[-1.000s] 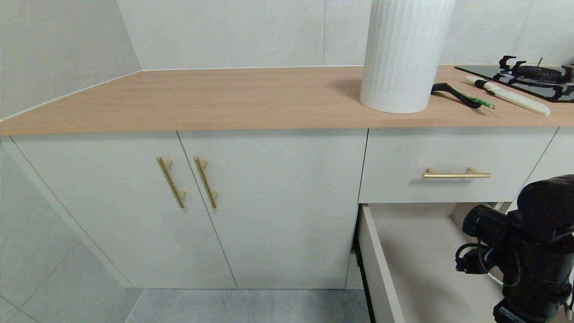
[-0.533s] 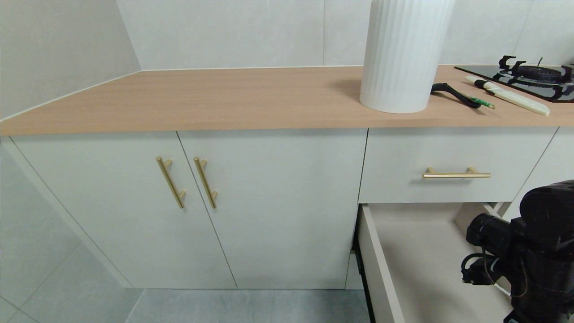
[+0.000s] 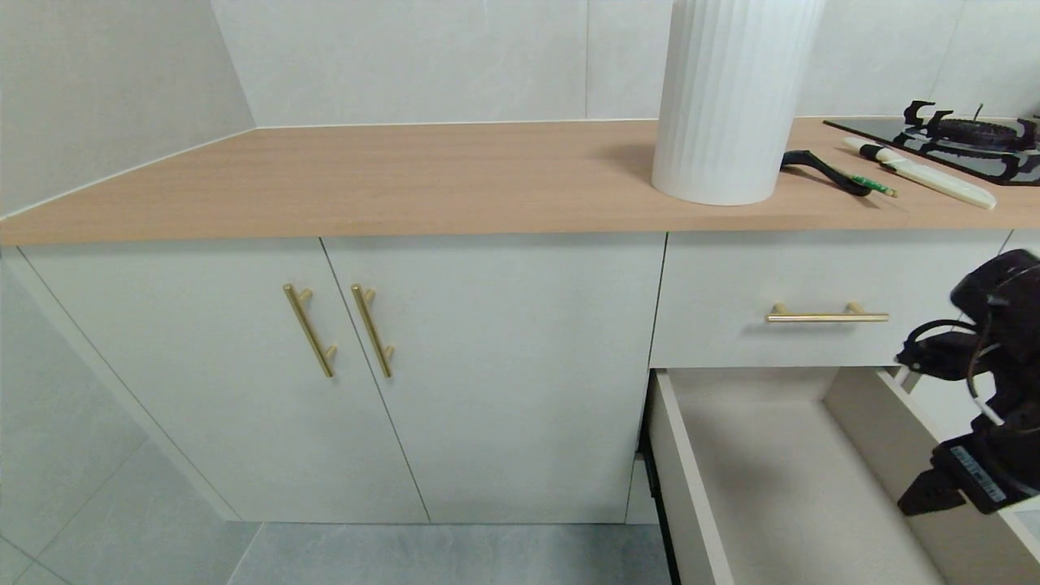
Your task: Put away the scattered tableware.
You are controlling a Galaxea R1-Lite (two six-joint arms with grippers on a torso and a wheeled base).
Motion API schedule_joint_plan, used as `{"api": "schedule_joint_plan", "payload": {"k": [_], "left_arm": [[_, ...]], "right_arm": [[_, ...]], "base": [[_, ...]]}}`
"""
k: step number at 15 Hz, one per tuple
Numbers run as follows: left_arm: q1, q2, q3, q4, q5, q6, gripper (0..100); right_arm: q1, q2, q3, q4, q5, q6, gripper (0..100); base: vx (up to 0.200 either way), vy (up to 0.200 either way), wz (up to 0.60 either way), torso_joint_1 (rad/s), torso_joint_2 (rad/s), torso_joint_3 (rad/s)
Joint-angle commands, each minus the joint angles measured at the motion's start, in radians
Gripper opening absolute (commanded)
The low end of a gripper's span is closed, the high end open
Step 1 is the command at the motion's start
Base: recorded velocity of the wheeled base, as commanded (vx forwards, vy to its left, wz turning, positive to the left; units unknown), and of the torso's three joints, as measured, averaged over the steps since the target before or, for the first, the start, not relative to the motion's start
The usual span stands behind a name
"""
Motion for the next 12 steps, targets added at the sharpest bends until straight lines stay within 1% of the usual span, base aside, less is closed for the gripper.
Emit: {"api": "schedule_joint_plan", "payload": {"k": [1,6,12], "left_arm": [[-0.001,0.002,0.0,0.0,0.0,-0.001,100],[0.001,0.002,0.0,0.0,0.0,-0.001,100],[0.001,0.002,0.0,0.0,0.0,-0.001,100]], "right_arm": [[-0.031,-0.135,-0.017,-0.033,-0.001,0.004,100],[-0.031,-0.179,-0.013,-0.125,-0.001,0.01,100],[-0.031,-0.193,-0.011,-0.138,-0.004,0.011,100]], "base": [[0.0,0.0,0.0,0.0,0.0,0.0],[0.0,0.0,0.0,0.0,0.0,0.0],[0.0,0.0,0.0,0.0,0.0,0.0]]}}
